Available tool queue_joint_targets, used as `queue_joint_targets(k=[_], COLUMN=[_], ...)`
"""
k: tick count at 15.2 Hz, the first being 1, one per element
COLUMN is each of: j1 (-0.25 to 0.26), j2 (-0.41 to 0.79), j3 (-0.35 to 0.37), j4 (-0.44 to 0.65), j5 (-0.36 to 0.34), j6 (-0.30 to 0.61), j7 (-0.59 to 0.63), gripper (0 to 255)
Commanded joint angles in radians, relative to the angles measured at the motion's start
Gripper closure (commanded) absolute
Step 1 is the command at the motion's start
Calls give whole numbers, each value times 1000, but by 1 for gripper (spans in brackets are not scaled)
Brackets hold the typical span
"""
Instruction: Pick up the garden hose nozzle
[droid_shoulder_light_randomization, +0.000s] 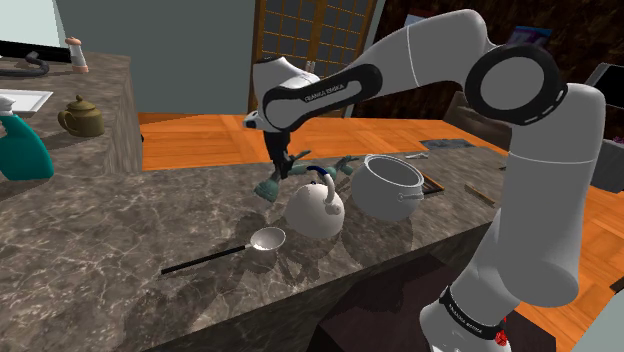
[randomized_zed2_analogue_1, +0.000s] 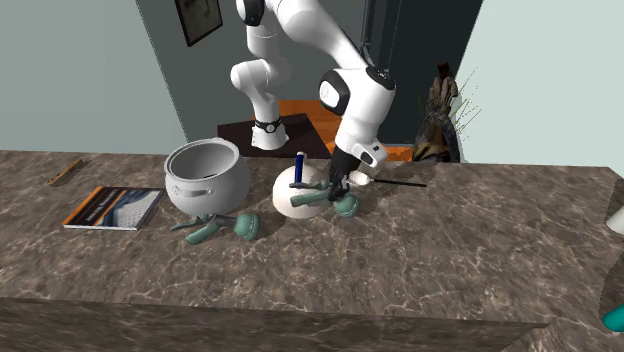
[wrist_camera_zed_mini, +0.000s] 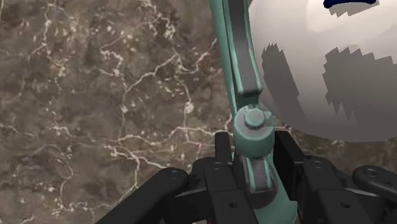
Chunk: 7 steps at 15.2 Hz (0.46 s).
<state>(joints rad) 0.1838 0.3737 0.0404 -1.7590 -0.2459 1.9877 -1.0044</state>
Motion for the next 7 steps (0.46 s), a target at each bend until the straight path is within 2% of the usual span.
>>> queue_joint_targets(k=[1,7], j1=[0,1], j2=[-11,-32], j3=[1,2], j4=[13,40], j5=[3,8], j6=[-23,-70], j7=[-5,-16], gripper=[255,255])
